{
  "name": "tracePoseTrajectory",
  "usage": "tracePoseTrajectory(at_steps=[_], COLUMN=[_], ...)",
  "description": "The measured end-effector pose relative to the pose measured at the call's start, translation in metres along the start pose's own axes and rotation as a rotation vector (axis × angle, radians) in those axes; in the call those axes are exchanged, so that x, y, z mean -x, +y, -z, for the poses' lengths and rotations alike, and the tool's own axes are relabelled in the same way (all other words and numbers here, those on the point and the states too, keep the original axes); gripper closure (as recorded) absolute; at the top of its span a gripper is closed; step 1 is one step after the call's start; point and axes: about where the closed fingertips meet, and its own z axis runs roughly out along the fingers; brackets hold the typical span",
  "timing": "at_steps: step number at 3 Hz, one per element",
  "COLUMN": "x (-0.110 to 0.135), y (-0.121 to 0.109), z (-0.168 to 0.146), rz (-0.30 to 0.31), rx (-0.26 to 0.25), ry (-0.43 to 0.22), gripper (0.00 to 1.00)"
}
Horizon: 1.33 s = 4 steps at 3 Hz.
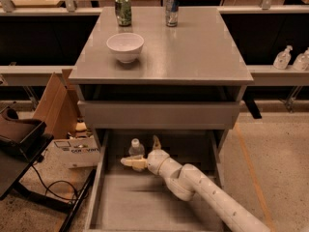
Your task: Place blue plastic bottle into middle drawer
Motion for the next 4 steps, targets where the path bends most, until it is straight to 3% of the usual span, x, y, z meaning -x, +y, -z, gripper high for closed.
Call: tracePoseTrajectory(at_steps=[1,2,4], x=[0.001,0.004,0.016], y=[-0.005,-0.014,-0.015], z=[0.015,0.059,0.162], rz=[0.009,0.024,0.047], rx=[-0.016,-0.036,0.067], ry=[0.014,0.055,0.282], gripper=[0.00,0.00,0.00])
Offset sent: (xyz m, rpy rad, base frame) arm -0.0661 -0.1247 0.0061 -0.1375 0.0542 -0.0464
